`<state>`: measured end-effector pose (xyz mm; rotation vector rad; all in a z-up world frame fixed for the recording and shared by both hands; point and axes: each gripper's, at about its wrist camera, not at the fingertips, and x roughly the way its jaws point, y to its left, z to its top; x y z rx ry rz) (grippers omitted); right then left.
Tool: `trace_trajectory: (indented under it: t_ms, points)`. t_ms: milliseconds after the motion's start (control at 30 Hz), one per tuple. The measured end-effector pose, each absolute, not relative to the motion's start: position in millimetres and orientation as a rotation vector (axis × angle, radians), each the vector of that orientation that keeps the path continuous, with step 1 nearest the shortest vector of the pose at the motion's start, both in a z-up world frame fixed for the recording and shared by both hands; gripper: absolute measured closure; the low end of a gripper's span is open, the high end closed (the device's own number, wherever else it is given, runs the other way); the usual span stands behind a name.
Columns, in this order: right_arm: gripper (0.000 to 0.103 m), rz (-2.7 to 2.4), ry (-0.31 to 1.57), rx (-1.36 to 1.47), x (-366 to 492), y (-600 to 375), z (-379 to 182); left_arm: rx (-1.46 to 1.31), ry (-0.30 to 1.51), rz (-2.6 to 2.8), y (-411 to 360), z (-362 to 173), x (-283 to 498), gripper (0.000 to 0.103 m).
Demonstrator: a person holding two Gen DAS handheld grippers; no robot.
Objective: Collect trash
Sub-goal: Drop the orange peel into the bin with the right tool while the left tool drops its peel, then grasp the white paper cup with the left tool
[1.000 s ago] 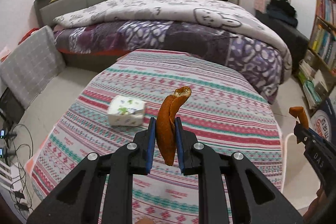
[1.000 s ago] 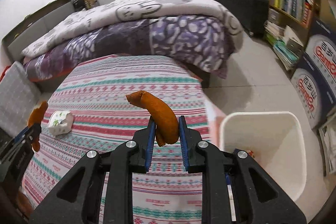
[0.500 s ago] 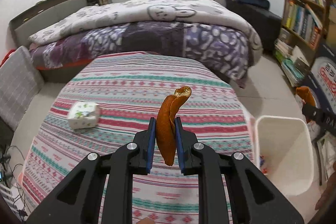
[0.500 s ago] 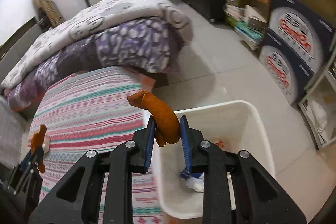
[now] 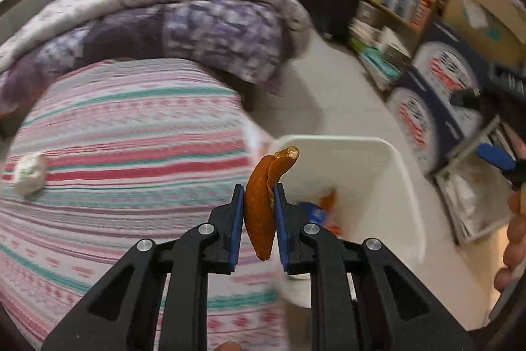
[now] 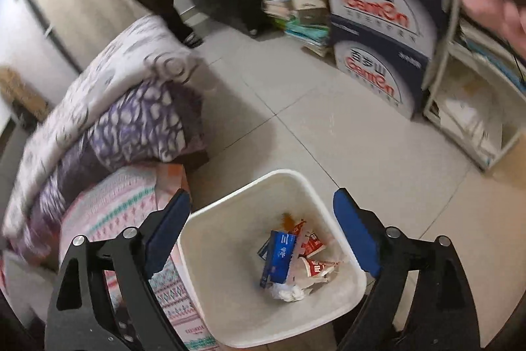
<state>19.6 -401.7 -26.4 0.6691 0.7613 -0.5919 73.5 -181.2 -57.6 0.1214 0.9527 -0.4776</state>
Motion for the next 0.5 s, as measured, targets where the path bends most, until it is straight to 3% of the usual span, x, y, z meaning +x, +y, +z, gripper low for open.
trace_trajectory:
  t_ms: [67,167,267,500]
  points:
    - [0.017,-0.608,0.757,0.699,14,-413,-26,0.105,0.976,-0.544,-195,-58,69,0.083]
    - [0.013,-0.619,0.763,0.749,8,-428,-27,0.079,1.006,-0.632,-212,-58,61,0.056]
    - [0.013,-0.627,0.751,0.807,3,-442,-27,0.137,0.992,-0.669,-219,-51,52,0.055]
    - [0.012,-0.597,0.765,0.864,6,-440,-32,0.278,0.974,-0.642,-195,-43,55,0.040]
